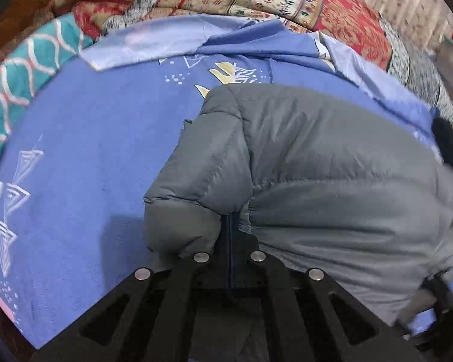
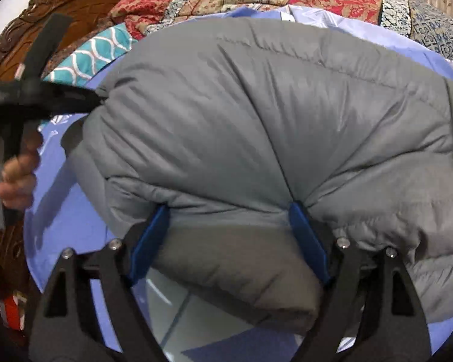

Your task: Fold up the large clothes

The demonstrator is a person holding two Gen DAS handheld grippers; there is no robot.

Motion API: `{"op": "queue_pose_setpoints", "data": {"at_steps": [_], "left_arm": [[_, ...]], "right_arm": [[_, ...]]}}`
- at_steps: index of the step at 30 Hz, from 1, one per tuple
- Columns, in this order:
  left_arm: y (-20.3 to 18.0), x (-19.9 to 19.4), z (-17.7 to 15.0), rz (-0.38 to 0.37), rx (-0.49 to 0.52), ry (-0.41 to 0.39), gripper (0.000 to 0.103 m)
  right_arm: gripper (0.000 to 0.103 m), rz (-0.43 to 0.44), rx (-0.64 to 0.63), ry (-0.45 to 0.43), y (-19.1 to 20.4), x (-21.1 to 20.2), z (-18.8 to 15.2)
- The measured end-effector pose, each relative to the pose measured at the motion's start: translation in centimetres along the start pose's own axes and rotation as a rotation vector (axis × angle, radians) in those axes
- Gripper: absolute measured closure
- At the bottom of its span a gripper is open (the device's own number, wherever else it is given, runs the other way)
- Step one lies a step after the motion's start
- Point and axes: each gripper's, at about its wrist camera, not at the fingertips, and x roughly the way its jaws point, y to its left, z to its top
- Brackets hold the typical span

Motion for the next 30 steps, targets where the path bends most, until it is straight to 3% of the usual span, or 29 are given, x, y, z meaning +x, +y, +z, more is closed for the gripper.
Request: {"op": "queue_pose_setpoints", "data": {"at_steps": [3, 5, 7, 9, 11, 12, 15, 18, 21, 25, 26, 28, 29, 30], "left_arm": [[-0.6, -2.0, 0.1, 0.013, 0.042, 0.000, 0.079], [0.4, -4.0, 0.3, -0.032, 0.024, -0.018, 0.079], [2.4, -6.7, 0.4, -0.083, -0.021, -0.065, 0.078], [4.4, -8.2, 1.0, -0.123, -0.074, -0.084, 0.066], [6.1, -8.3, 1.5, -0.170, -0.115, -0.076, 0.026], [6.6, -7.8, 1.8, -0.189, -0.127, -0.063, 0.020], [6.1, -5.7, 2.0, -0.243, -0.136, 0.007, 0.018], [4.1, -2.8, 1.2, -0.242, -0.061, 0.081, 0.014], [3.1, -0.8, -0.1, -0.260, -0.050, 0.118, 0.010], [3.1, 1.3, -0.6, -0.334, -0.088, 0.143, -0.001], [3.0, 1.8, -0.7, -0.350, -0.104, 0.152, -0.001], [2.5, 1.7, -0.8, -0.339, -0.096, 0.141, 0.002], [2.1, 1.2, -0.8, -0.355, -0.092, 0.130, 0.019], [1.7, 0.9, -0.7, -0.374, -0.094, 0.126, 0.028]], "right_arm": [[0.024, 0.077, 0.043, 0.012, -0.6, -2.3, 0.4], [0.024, 0.175, 0.126, -0.056, -2.4, -6.1, 0.2], [0.018, 0.195, 0.199, -0.154, -4.9, -10.5, -0.3], [0.011, 0.162, 0.275, -0.245, -8.0, -14.2, -0.9], [0.006, 0.099, 0.397, -0.316, -12.2, -17.3, -1.7], [0.006, 0.078, 0.462, -0.321, -14.3, -17.8, -2.2], [0.006, 0.045, 0.617, -0.255, -18.2, -16.6, -3.4], [0.006, 0.103, 0.716, -0.179, -19.8, -12.9, -4.5], [0.006, 0.134, 0.763, -0.106, -20.4, -9.0, -4.5], [0.004, 0.152, 0.738, -0.082, -20.1, -5.5, -3.6], [0.006, 0.157, 0.720, -0.073, -19.7, -5.2, -3.1], [0.039, 0.212, 0.704, -0.035, -18.8, -4.8, -2.2], [0.058, 0.258, 0.699, -0.022, -17.9, -4.8, -1.8], [0.068, 0.279, 0.681, -0.021, -16.8, -5.2, -1.1]]}}
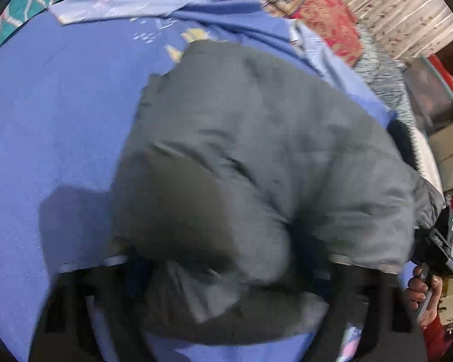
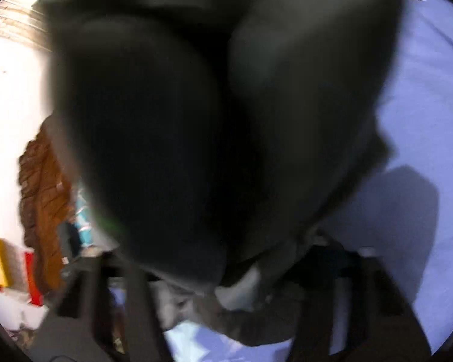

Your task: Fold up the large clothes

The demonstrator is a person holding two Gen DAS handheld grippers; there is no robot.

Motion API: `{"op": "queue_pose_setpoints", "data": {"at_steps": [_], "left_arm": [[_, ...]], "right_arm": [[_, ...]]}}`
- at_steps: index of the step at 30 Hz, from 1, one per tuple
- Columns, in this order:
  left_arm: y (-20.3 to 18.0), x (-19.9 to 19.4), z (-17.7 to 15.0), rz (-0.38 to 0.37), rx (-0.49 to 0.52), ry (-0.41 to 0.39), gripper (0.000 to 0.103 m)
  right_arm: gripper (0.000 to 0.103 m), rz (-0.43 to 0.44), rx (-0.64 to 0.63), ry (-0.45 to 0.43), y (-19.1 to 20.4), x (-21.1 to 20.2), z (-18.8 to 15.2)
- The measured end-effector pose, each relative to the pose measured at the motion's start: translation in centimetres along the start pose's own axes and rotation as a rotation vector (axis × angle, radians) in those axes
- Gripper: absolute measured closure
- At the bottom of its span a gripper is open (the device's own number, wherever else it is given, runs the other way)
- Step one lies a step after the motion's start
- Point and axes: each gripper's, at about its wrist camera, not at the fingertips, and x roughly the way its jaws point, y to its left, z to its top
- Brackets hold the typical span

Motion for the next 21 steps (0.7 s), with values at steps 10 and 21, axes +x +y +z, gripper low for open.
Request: {"op": "queue_pose_setpoints", "data": {"at_steps": [10, 21], "left_arm": [[1.4, -12.5, -0.6, -0.213, -0.064, -0.325, 0.068], [15.0, -23.5, -2.2, 0.248, -0.297, -0.640, 0.067]], "right_arm": [[0.083, 0.181, -0.473, -0.122, 22.2, -3.8, -0.3], [0.032, 0.047, -0.744, -0.041, 44.6, 19.0, 4.0]]}}
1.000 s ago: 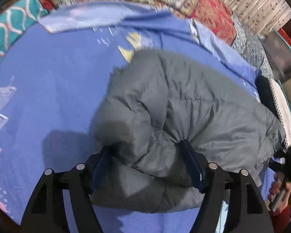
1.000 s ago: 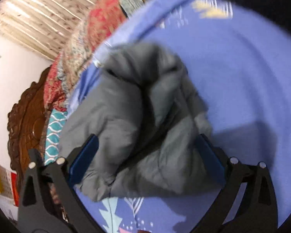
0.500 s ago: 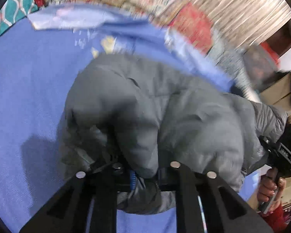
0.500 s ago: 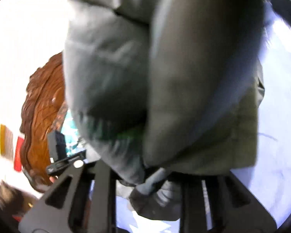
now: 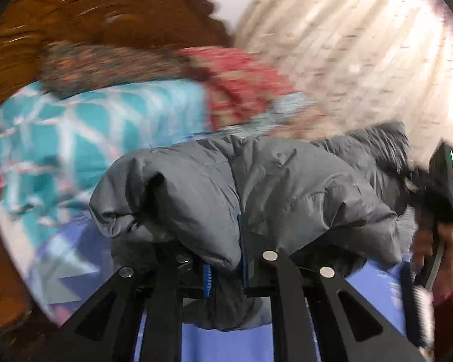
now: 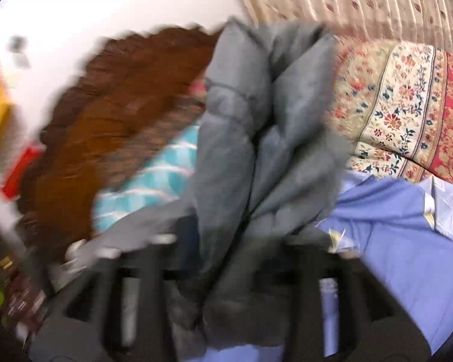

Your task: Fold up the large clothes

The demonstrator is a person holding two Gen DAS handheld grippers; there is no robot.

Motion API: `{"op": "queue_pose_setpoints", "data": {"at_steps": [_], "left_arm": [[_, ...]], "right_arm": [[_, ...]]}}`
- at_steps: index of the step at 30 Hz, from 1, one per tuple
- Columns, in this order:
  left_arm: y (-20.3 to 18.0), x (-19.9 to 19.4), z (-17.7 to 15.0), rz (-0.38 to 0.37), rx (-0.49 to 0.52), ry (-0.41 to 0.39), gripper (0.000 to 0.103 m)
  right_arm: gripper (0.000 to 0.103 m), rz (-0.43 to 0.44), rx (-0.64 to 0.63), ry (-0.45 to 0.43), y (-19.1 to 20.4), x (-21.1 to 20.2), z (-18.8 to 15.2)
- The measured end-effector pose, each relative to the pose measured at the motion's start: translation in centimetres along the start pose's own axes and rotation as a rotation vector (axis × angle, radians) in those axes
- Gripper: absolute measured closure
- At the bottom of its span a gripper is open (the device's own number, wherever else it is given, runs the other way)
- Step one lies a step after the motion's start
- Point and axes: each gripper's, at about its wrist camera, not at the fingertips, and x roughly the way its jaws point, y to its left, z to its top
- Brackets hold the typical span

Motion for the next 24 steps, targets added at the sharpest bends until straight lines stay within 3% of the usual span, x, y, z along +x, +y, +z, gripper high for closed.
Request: {"op": "queue_pose_setpoints", "data": {"at_steps": [1, 3, 5, 7, 10, 11, 13, 16, 17, 20, 22, 24], "left_arm": [[1.0, 1.6, -0.7, 0.073, -0.018, 0.028, 0.065], [2.7, 6.0, -2.6, 0.190, -0.021, 0.133, 0.064], [4.2, 9.1, -4.5, 0.227, -0.022, 0.229, 0.061], [4.2, 8.7, -5.0, 0.233, 0.002, 0.207, 0.059], [3.8, 7.0, -4.6, 0.219, 0.028, 0.179, 0.056], [3.8, 6.4, -4.5, 0.211, 0.020, 0.166, 0.054], [4.3, 4.3, -3.8, 0.193, -0.009, 0.129, 0.051], [4.0, 1.7, -3.9, 0.186, -0.018, 0.076, 0.050], [3.7, 0.4, -4.1, 0.195, -0.009, 0.046, 0.050], [4.2, -2.5, -5.4, 0.220, 0.015, -0.002, 0.050], [4.5, -3.1, -5.7, 0.218, 0.002, 0.018, 0.050], [4.2, -3.7, -5.9, 0.209, 0.004, 0.046, 0.050]], "right_arm": [[0.026, -0.103, 0.005, 0.007, -0.1, 2.8, 0.4], [0.024, -0.369, 0.066, 0.110, -2.0, 10.1, -0.2], [0.025, -0.425, 0.215, 0.148, -4.1, 13.1, -2.1], [0.025, -0.403, 0.282, 0.130, -4.8, 13.1, -4.1], [0.026, -0.421, 0.118, 0.027, -2.4, 10.9, -5.7], [0.026, -0.374, 0.055, -0.021, -1.1, 9.9, -5.5], [0.026, -0.251, 0.001, -0.032, 1.0, 9.0, -6.0], [0.026, -0.074, -0.037, 0.064, 4.8, 9.8, -8.7], [0.026, -0.056, -0.039, 0.100, 5.5, 11.0, -9.4], [0.027, -0.049, -0.052, 0.197, 7.4, 13.5, -13.0], [0.026, -0.087, -0.054, 0.380, 7.1, 18.2, -15.1], [0.025, -0.100, -0.029, 0.389, 7.0, 18.3, -15.0]]}}
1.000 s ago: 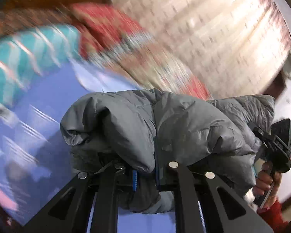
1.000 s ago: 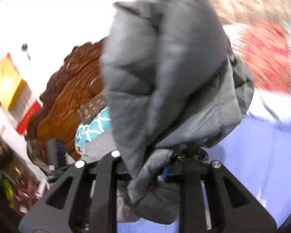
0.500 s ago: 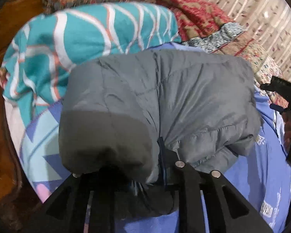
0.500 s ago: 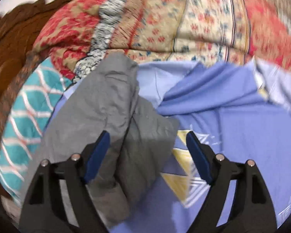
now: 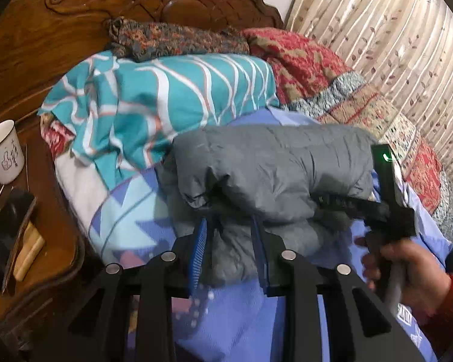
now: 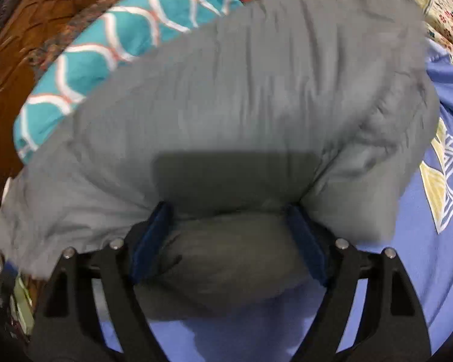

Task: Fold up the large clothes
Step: 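Lay the folded jacket by the pillows and open both grippers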

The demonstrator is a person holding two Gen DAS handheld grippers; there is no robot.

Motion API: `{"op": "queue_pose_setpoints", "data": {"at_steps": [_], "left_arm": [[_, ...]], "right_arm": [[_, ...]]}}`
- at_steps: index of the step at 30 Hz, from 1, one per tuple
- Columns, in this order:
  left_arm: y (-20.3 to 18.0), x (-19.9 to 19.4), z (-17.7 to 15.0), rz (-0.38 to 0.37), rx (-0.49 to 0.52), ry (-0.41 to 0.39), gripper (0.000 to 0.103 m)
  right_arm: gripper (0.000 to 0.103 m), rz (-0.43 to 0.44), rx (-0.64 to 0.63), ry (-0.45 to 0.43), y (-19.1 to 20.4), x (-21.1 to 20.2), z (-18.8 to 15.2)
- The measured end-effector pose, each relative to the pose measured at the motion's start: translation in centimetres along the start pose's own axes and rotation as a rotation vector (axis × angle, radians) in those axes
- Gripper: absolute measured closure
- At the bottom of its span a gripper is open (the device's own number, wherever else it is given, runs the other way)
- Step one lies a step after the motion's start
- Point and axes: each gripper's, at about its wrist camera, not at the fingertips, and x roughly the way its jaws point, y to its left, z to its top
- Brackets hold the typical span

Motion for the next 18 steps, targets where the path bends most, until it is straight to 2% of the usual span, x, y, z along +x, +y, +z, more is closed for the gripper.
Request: {"op": "queue_pose_setpoints", "data": {"at_steps": [3, 5, 9, 12, 14, 18], "left_arm": [[-1.0, -1.8, -0.5, -0.016, 0.029, -0.010, 0.050], [-2.5, -3.2, -0.9, -0.017, 0.057, -0.016, 0.050], [-5.8, -5.0, -2.2, 0.019, 0.121, -0.011, 0.045], [-8.4, -6.4, -3.6, 0.082, 0.164, 0.001, 0.039], [-9.8, -7.3, -4.5, 0.120, 0.189, 0.002, 0.035], [-11.6, -9.8, -6.3, 0.125, 0.168, 0.007, 0.021]], "right_arm": [[0.025, 0.089, 0.072, -0.069, -0.7, -4.0, -0.2], [0.025, 0.131, 0.058, -0.120, -0.9, -7.9, -1.7], [0.023, 0.080, -0.016, -0.179, -1.6, -15.6, -7.1], [0.019, 0.036, -0.039, -0.220, -2.9, -20.2, -12.2], [0.016, 0.013, -0.029, -0.240, -4.1, -22.6, -15.8], [0.015, 0.022, 0.048, -0.253, -6.9, -26.4, -22.2]]}}
